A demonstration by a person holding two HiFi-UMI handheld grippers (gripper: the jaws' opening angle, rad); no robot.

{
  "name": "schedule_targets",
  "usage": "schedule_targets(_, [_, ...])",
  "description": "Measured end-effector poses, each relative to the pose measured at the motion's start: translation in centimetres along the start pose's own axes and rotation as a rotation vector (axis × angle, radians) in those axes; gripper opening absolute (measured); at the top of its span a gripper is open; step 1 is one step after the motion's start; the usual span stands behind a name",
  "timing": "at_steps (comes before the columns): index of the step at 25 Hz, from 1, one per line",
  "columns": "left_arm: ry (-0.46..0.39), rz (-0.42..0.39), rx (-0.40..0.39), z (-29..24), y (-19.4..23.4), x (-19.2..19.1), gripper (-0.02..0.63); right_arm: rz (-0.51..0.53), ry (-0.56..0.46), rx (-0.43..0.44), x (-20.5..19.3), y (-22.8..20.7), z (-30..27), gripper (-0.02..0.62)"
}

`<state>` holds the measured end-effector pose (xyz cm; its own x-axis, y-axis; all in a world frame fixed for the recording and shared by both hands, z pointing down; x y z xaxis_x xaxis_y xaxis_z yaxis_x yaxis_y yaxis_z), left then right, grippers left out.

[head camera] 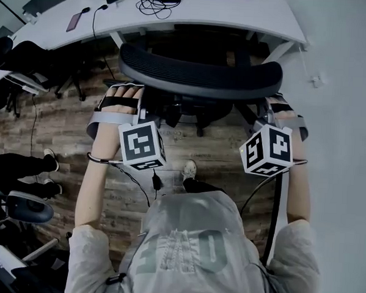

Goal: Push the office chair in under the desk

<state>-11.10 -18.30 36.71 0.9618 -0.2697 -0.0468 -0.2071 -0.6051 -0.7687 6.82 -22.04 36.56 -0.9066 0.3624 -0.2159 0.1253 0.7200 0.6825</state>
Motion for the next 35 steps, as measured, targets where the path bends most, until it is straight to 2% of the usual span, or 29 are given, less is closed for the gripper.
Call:
schedule_targets(6, [0.024, 0.022, 0.027, -4.3, 3.4, 0.2, 0.158, 0.008, -0.023, -0.005, -0.9, -4.0, -3.7, 0.103])
schedule_targets(12, [0.043, 0.014, 0.021, -7.6, 6.1, -0.5, 0.158, 0.000, -0.027, -0.004, -0.6, -6.7, -6.7, 0.101])
schedule_targets(35, [-0.011, -0.052, -0.019, -18.6, 15.1, -0.7, 0.150, -0.066, 0.102, 0.027, -1.9, -16.4, -16.2, 0.103])
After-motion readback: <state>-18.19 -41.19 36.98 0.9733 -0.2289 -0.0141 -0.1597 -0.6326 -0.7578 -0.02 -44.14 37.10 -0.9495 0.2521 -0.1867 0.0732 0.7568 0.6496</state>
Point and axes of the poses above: the fingertips, and each gripper's own axes: z backward along the fingers, y to its left, x out of its top, the point moved 1 cm from there along z, backward along the fingers, and after that the axes turned 6 degrees about y, right-handed, at the moved point
